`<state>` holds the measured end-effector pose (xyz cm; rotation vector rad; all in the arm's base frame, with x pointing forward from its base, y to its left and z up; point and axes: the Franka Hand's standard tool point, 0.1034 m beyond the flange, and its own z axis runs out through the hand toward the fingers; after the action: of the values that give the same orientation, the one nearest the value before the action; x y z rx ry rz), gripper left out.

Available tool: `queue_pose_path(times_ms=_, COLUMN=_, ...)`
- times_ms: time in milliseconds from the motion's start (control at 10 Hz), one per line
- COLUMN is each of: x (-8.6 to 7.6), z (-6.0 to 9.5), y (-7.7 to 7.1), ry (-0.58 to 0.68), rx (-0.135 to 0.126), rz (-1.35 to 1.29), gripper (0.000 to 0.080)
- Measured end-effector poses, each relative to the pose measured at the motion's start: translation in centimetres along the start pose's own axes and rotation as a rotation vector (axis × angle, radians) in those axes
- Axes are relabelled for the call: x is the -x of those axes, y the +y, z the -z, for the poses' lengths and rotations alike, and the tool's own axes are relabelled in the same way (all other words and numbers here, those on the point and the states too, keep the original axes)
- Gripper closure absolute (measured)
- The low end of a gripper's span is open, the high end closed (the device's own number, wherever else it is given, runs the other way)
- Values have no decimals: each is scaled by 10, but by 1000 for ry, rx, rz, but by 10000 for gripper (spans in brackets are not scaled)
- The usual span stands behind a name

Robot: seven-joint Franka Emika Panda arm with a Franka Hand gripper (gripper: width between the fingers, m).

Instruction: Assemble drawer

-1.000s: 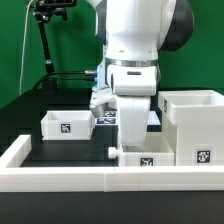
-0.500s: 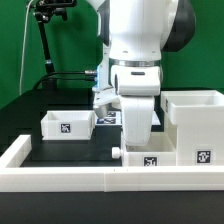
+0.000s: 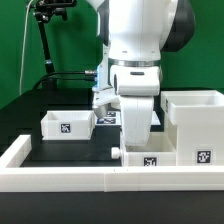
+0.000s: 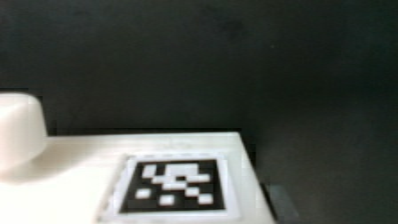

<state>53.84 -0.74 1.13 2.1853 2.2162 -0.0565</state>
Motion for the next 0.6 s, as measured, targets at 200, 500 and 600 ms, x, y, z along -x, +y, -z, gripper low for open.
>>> queue_pose_path(times_ms=200, x=-4, z=0, y=1, ry=3, rx=10, rz=-17, gripper=757)
queue_pose_path(times_ms=500, x=-16, z=0, y=1, ry=9, rx=9, rz=-41, gripper=757)
queue_pose_path(times_ms=600, x=-16, z=0, y=1, ry=9, rx=9, rz=-45, gripper=757)
